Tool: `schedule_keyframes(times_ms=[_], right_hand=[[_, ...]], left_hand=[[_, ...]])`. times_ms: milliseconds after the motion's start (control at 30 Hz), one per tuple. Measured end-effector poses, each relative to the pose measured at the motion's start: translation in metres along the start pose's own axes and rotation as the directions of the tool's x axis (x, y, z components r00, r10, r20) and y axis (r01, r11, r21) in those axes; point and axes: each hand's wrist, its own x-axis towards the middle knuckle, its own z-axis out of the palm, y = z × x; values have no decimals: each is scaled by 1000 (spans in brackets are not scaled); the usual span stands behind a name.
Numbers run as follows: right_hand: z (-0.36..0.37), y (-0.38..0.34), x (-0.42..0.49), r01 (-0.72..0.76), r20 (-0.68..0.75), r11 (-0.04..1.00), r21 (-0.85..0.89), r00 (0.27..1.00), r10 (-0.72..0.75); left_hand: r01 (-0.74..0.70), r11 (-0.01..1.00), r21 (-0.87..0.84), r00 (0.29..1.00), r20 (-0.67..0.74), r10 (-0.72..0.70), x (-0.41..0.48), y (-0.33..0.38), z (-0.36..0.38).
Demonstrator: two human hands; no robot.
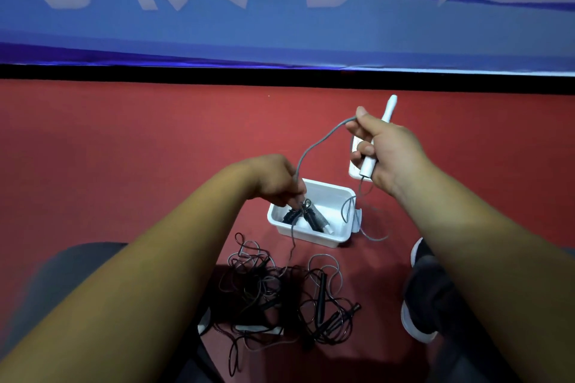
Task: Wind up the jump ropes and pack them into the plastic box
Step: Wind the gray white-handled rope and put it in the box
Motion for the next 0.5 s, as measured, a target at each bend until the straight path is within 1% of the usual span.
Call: schedule_keyframes(times_ms=[67, 167, 233, 300, 367, 400, 500], right_hand=[[-2, 3, 3, -2, -9, 999, -33, 1000, 2], [-6, 10, 8, -48, -13, 989, -141, 999, 46], [-7, 16, 10, -117, -32, 959, -259, 993, 112], [-6, 23, 8, -198, -40, 899, -391, 979, 198], [-4, 32, 3, -251, -8, 817, -519, 958, 288], [-2, 36, 0, -252, 28, 783, -568, 945, 325], [5, 44, -11, -217, 168, 748, -628, 900, 402]], left_hand=[[-22, 996, -86, 1000, -11, 22, -4, 5, -3], [-72, 965, -252, 997, -43, 64, -5, 12, -7], [-108, 929, -353, 994, -56, 95, -6, 18, -10], [-138, 879, -456, 990, -69, 120, -8, 25, -12], [-151, 802, -578, 988, -94, 118, -11, 32, -14], [-158, 750, -643, 987, -114, 110, -13, 35, -14], [-183, 544, -819, 983, -159, 90, -15, 41, -18]])
